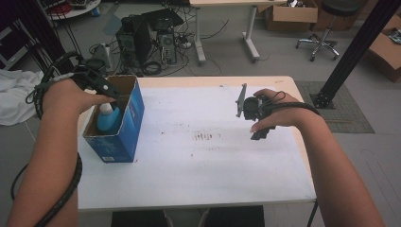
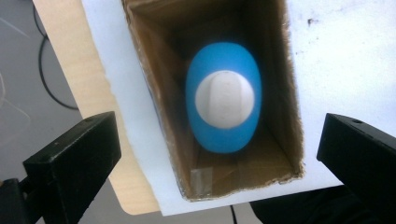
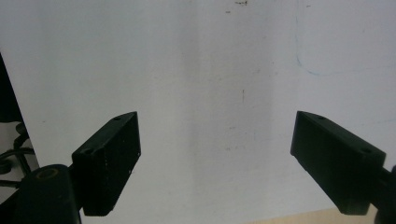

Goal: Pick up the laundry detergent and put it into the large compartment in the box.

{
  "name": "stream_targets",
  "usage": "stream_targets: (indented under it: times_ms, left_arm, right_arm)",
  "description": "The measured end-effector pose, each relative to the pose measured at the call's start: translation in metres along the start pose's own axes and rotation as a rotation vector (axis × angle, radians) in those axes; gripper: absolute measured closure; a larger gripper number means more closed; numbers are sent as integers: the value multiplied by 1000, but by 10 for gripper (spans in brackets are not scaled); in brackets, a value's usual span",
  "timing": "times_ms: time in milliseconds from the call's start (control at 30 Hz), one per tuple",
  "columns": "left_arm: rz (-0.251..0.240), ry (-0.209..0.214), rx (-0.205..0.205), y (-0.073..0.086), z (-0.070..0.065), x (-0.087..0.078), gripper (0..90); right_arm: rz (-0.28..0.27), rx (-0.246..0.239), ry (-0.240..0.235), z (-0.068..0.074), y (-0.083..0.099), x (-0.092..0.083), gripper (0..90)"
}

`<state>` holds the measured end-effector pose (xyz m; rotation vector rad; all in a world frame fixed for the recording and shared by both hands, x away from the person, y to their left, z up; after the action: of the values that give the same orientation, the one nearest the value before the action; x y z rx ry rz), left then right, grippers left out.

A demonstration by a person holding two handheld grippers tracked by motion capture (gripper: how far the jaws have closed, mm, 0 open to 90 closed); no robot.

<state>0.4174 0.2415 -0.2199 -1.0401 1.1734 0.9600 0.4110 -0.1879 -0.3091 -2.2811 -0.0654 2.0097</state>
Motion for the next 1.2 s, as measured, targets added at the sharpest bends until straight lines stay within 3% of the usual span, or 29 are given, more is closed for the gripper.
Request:
stream_targets:
  times_ms: [267,400,433,500,533,567,633,667,767,800,967,1067,1200]
  left_arm:
    - [-34,19,94,-4,-15,-15,1]
    - [-52,17,165,-8,-28,-24,1]
    - [-52,17,165,-8,-28,-24,1]
    - [-65,22,216,-10,-38,-28,1]
    - [-65,22,216,-10,-38,-28,1]
    - [-71,30,254,-11,-45,-29,1]
    - [-70,35,270,-11,-49,-29,1]
    - [-71,38,310,-12,-56,-29,1]
    - [-69,50,370,-13,-67,-28,1]
    - [-69,50,370,-13,-67,-28,1]
    - [-77,66,504,-11,-97,-27,1]
    - [-84,89,588,-8,-114,-25,1]
    - [-77,150,689,-5,-132,-20,1]
  right_arm:
    - [8,3,1,0,1,-2,159]
    - [11,2,1,0,0,-3,159]
    - [12,2,2,0,0,-3,159]
    - [14,2,2,0,0,-3,159]
    - [15,2,2,0,0,-3,159]
    - [18,1,1,0,0,-3,159]
    - [19,1,1,0,0,-3,159]
    - [19,3,0,-1,0,-3,159]
    - [21,4,0,-1,0,-4,159]
    - [21,4,0,-1,0,-4,159]
    - [22,8,-1,-1,2,-4,159]
    - [25,8,-5,-1,2,-4,159]
    - [25,3,-5,0,2,-4,159]
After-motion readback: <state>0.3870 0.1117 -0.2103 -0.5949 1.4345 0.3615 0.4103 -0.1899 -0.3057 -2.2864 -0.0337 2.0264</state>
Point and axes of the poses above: each handheld gripper's, and its own axes: x roughly forward along the jaws, y roughly out of its underside, z roughly to its left, the point moved 2 cm from there along x, roughly forward along the jaws, and after that the axes turned 3 degrees about -z, right-handed, at the moved point
